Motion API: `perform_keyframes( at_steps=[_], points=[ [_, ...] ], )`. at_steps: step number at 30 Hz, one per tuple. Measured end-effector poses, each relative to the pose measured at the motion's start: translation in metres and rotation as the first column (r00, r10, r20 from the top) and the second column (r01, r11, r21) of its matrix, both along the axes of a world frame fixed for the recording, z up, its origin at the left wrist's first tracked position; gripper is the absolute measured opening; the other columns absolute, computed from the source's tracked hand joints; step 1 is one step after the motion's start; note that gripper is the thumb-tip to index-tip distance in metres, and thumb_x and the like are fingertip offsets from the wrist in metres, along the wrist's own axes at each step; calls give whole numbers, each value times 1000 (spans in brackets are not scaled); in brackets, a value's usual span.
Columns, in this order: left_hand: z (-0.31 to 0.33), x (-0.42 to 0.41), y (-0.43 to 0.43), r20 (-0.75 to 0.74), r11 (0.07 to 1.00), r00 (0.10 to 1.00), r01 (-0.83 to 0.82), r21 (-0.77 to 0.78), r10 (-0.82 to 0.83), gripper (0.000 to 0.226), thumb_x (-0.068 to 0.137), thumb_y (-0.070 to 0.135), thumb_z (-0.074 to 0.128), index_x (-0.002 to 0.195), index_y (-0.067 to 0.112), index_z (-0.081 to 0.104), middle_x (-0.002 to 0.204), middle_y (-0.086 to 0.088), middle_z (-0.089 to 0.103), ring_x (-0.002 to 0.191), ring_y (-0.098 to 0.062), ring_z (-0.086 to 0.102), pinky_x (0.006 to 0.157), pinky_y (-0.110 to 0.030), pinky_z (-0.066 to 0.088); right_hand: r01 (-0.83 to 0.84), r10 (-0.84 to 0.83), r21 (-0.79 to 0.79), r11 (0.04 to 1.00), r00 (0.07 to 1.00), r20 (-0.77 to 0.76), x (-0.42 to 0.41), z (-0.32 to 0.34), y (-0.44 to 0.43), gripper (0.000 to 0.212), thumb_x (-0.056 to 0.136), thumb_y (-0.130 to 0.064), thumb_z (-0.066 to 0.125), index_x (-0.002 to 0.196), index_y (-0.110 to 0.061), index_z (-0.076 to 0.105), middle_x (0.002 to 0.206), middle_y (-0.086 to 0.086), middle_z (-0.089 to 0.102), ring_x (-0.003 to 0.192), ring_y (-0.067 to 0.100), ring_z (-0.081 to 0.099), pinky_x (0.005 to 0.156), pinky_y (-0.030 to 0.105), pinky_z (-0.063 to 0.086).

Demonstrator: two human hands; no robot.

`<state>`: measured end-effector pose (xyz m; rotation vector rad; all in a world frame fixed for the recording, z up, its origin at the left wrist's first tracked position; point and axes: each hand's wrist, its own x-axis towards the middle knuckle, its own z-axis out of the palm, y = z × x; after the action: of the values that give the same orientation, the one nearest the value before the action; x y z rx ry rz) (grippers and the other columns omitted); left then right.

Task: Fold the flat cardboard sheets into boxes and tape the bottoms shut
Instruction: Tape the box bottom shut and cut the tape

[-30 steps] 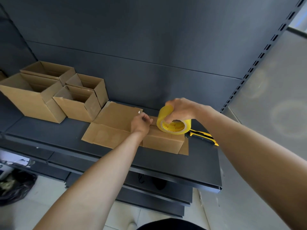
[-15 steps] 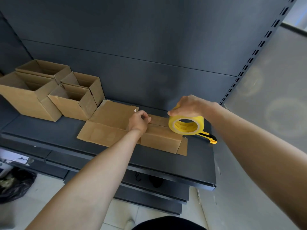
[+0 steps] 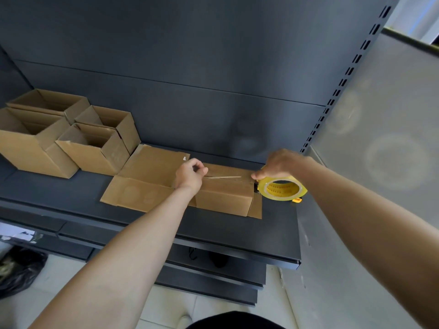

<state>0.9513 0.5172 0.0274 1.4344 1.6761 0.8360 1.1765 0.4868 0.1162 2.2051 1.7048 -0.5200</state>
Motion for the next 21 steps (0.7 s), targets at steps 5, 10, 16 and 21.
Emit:
perform_keyframes(
  at_steps=[5,10,16,21],
  points=[
    [-2,0,-2,22,1000,1000,-3,10,3,22,88,21,66,69,25,56,73,11,56,69,-7,52,58,-18,38,49,-52,-46,998,997,-64,8,-20,-1,58,62,-80,60,73,-24,48,78,-4,50,73,20,54,55,28,37],
    [-3,0,-3,22,1000,1000,-12,13,11,15,88,23,66,75,24,59,78,9,58,73,-7,53,58,-16,37,87,-95,-65,994,986,-133,13,-35,-2,59,60,-81,60,70,-24,49,80,-3,54,83,23,59,72,33,47],
    [-4,3,-5,44,999,999,-34,34,32,19,89,21,64,72,26,57,80,6,62,74,-10,56,59,-16,38,92,-111,-100,991,971,-210,21,-46,-7,74,62,-85,55,96,-19,59,97,-1,60,86,20,58,70,31,44],
    [-5,5,-10,-62,987,998,32,159,-23,13,89,25,63,79,18,59,69,11,51,70,-16,51,55,-22,37,89,-120,-140,986,964,-236,17,-50,-13,77,64,-85,52,105,-20,57,107,0,57,96,23,56,79,34,46]
  ],
)
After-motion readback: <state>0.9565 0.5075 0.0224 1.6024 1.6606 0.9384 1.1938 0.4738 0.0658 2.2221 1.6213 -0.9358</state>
